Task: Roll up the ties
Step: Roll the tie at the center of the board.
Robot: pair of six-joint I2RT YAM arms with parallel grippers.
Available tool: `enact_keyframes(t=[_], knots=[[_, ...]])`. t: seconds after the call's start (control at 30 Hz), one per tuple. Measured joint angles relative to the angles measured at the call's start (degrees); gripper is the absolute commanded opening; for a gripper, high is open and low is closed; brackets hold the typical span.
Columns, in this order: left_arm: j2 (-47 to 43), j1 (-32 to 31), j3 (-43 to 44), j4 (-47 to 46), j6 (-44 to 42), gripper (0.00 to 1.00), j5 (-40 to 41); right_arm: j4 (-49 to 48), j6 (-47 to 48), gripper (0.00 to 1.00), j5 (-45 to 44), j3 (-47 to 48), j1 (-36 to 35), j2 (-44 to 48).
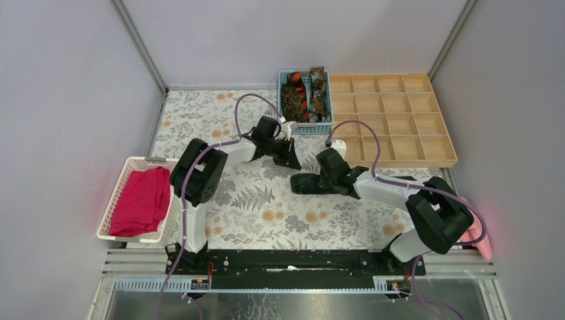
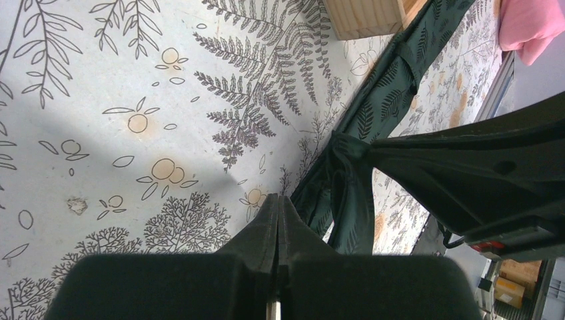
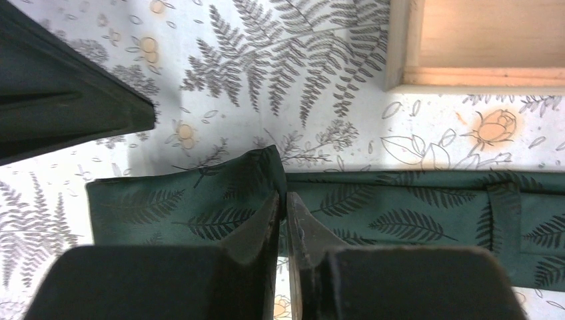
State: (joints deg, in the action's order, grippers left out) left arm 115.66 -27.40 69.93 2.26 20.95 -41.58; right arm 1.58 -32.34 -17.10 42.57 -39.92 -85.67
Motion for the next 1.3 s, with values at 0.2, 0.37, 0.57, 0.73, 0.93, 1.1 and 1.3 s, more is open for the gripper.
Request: enact_keyframes(t=[0.2, 0.37, 0.57, 0.73, 0.93, 1.1, 1.3], knots=[[0.0, -0.8, 0.7, 0.1, -0.1, 0.0, -0.5, 2.7, -0.1, 0.13, -1.7, 0.0, 0.0, -1.1], [0.1, -1.8, 0.7, 0.0, -0.1, 0.0, -0.9, 2.9, -0.3, 0.16, -1.8, -0.3, 0.0, -1.1], [0.8, -3.0, 0.7, -0.4, -0.1, 0.0, -2.0, 3.3, -0.3, 0.45, -1.3, -0.4, 0.0, -1.1], [1.4, -3.4, 0.7, -1.9, -0.1, 0.0, -3.5, 3.4, 0.6, 0.48, -0.4, -0.4, 0.0, 0.2], [1.9, -3.5, 0.7, -2.1, -0.4, 0.0, -3.7, 3.9, 1.6, 0.22, 1.0, -0.4, 0.0, 5.0], [3.5, -3.5, 0.7, -2.1, -0.9, 0.0, -3.7, 4.1, 2.1, 0.09, 4.7, -1.3, -0.1, 9.2], [5.4, -3.5, 1.5, -1.3, -1.4, 0.0, -3.8, 4.3, 2.0, 0.02, 9.4, -4.5, -2.1, 11.4]])
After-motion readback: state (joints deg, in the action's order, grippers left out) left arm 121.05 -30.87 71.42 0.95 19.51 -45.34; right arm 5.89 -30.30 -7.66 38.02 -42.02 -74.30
